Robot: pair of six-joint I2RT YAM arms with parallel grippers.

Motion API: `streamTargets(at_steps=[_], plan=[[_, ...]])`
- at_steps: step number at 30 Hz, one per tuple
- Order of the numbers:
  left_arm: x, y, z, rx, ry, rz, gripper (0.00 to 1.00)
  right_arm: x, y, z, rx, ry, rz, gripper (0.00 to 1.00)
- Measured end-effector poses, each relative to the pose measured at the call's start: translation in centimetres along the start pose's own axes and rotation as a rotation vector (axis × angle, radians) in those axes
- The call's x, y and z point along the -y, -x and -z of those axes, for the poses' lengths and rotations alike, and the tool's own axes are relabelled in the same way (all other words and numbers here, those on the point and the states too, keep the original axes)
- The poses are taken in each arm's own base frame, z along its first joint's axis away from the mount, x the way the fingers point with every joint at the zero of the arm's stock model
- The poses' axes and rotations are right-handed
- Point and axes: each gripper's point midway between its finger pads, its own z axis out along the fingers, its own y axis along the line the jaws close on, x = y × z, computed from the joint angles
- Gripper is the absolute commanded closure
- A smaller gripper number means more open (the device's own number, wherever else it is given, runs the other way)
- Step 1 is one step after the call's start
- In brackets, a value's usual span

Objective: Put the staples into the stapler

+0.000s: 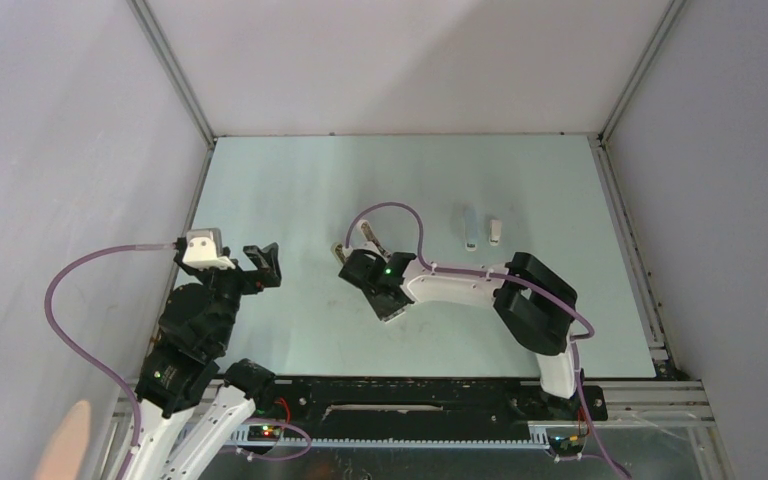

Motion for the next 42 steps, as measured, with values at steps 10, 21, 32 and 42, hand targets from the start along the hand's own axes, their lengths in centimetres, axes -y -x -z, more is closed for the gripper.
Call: streamTargets(at_steps=[10, 21, 32, 42], plan=[[0.0, -0.3, -0.1, -0.006, 0.002, -0.003, 0.00, -0.2, -0.6, -0.7, -0.029, 0.003, -0.005, 0.71], [0.0, -0.3, -0.2, -0.004, 0.001, -0.002, 0.00, -0.4, -0.3, -1.0, -0.027, 0.005, -0.012, 0.72], [0.0, -0.3, -0.2, -0.004, 0.000, -0.002, 0.00, -0.4, -0.2, -1.1, -0.029, 0.002, -0.021, 0.85], [0.0, -0.3, -0.2, -0.004, 0.000, -0.002, 0.00, -0.4, -0.1, -0.5, -0.021, 0.009, 0.004, 0.88]])
